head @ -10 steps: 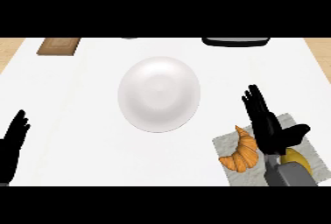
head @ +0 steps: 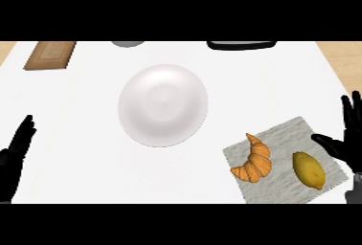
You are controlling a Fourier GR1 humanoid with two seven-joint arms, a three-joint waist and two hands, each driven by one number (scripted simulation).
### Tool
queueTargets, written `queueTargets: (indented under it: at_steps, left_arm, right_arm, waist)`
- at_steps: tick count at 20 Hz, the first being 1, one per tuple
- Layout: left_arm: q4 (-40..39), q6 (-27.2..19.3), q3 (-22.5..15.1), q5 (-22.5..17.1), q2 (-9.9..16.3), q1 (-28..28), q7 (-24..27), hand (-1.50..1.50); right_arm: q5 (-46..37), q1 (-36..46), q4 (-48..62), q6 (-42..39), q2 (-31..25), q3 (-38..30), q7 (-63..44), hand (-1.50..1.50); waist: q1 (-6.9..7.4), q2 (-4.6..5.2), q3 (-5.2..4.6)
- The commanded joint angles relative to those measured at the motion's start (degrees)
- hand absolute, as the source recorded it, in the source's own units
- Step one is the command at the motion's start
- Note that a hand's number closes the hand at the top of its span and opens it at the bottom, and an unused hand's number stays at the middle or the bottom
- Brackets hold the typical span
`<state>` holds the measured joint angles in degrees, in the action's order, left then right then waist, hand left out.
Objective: Pick the lemon from the placemat and place it in the plate
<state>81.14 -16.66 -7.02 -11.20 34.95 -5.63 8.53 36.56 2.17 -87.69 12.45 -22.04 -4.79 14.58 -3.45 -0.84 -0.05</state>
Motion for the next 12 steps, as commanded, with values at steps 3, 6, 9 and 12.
queueTargets:
  at_steps: [3,6,9,12]
  left_arm:
    - [2.7,-0.6,-2.4,2.6,-1.1,-1.1,0.6,0.0]
    - [1.2,0.3,-1.8,2.7,-1.8,-2.8,3.6,0.0]
    - [1.3,0.6,-1.0,3.8,-1.9,0.2,1.7,0.0]
    - [1.3,1.3,-1.6,3.7,-3.0,-0.7,3.4,0.0]
  right_arm:
    - [4.0,-13.4,-12.9,6.7,7.1,-9.7,9.1,-1.5]
    - [5.1,-25.2,-26.2,6.1,9.6,-9.8,8.3,-1.5]
    - [5.2,-34.1,-31.8,-0.9,8.0,-10.3,6.6,-1.5]
    - [2.5,-39.3,-31.9,-6.3,3.3,-9.6,3.9,-1.5]
  waist:
    - [0.02,0.06,0.07]
    - [0.83,0.28,-0.04]
    - [1.96,0.6,0.01]
    - [2.03,0.62,-0.01]
